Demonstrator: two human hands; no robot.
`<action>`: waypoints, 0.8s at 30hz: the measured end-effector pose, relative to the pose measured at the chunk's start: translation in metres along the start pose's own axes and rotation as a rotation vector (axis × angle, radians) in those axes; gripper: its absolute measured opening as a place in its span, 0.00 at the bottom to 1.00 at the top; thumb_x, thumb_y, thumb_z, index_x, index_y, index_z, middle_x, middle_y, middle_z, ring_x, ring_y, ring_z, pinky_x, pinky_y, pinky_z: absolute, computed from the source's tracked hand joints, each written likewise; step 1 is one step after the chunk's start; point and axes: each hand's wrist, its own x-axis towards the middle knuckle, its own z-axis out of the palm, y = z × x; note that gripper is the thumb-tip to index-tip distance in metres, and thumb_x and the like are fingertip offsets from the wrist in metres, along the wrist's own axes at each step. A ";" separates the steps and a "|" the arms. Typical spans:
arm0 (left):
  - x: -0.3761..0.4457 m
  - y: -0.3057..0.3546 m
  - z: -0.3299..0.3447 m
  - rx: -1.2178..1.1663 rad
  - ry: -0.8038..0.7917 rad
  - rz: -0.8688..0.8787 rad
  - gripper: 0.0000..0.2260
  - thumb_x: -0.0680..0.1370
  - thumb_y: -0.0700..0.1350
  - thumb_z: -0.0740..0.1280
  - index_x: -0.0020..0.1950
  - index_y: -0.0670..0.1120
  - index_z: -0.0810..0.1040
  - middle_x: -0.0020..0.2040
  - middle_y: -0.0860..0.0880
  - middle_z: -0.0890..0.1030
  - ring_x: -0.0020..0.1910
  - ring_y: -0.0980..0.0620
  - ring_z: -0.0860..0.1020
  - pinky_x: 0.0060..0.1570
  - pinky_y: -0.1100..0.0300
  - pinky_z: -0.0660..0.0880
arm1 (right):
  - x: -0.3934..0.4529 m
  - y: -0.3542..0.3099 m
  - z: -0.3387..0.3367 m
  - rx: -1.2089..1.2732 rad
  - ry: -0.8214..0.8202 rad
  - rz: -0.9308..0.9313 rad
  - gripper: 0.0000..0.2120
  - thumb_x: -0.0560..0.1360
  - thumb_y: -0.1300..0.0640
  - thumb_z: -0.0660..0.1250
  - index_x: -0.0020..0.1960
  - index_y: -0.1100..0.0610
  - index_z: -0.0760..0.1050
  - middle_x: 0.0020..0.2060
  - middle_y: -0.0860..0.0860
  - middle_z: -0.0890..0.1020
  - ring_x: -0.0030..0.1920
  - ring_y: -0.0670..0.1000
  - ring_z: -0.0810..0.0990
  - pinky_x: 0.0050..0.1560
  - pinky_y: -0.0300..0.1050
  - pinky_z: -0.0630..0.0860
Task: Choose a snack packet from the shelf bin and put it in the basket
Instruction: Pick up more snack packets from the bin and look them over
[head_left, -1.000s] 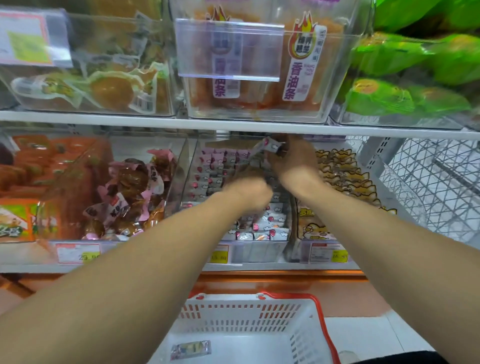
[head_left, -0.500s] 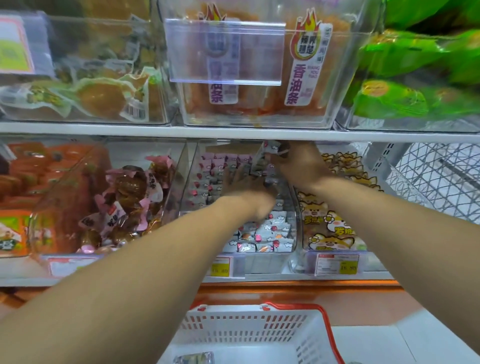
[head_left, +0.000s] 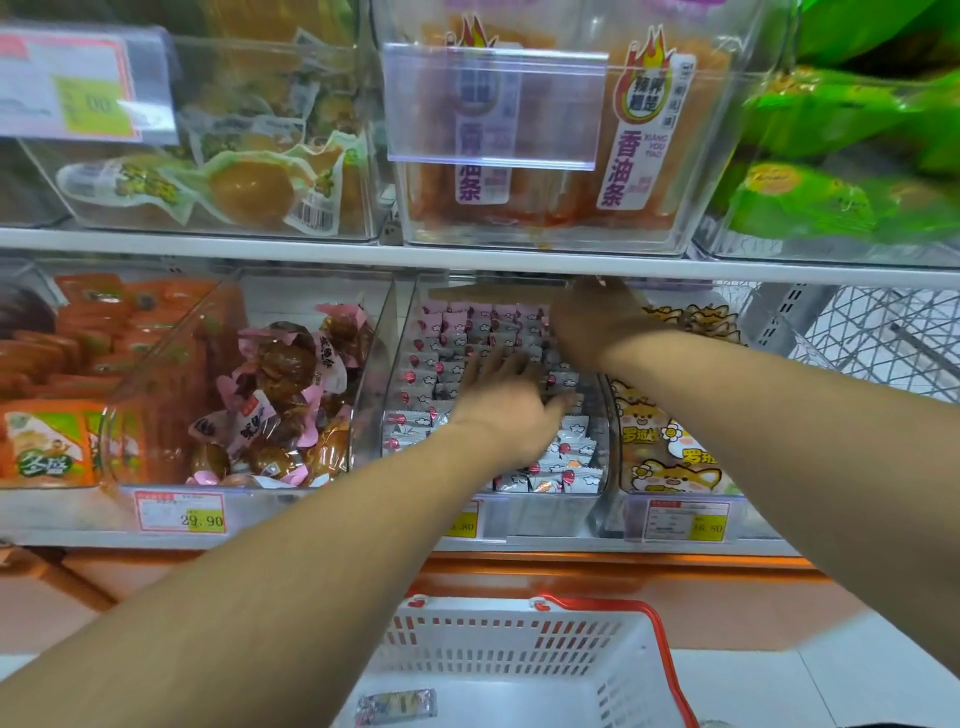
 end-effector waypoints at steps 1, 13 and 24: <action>-0.001 -0.001 -0.001 -0.006 -0.004 0.005 0.30 0.83 0.65 0.51 0.79 0.49 0.64 0.82 0.47 0.58 0.82 0.45 0.49 0.80 0.45 0.43 | -0.001 -0.001 0.000 -0.034 -0.008 0.005 0.09 0.79 0.58 0.65 0.58 0.59 0.77 0.54 0.57 0.77 0.57 0.58 0.75 0.59 0.52 0.73; -0.052 -0.005 -0.031 -0.246 0.094 -0.022 0.21 0.82 0.58 0.62 0.71 0.47 0.73 0.71 0.45 0.73 0.72 0.44 0.68 0.71 0.47 0.67 | -0.033 -0.010 -0.007 0.796 0.295 0.509 0.11 0.83 0.60 0.57 0.54 0.59 0.78 0.53 0.59 0.82 0.55 0.59 0.82 0.46 0.46 0.73; -0.141 -0.016 -0.063 -1.500 0.237 -0.458 0.08 0.80 0.45 0.70 0.59 0.47 0.82 0.54 0.48 0.86 0.49 0.49 0.87 0.47 0.59 0.83 | -0.162 -0.061 -0.024 2.263 0.111 0.652 0.10 0.86 0.64 0.55 0.57 0.63 0.74 0.46 0.58 0.85 0.39 0.51 0.88 0.47 0.47 0.85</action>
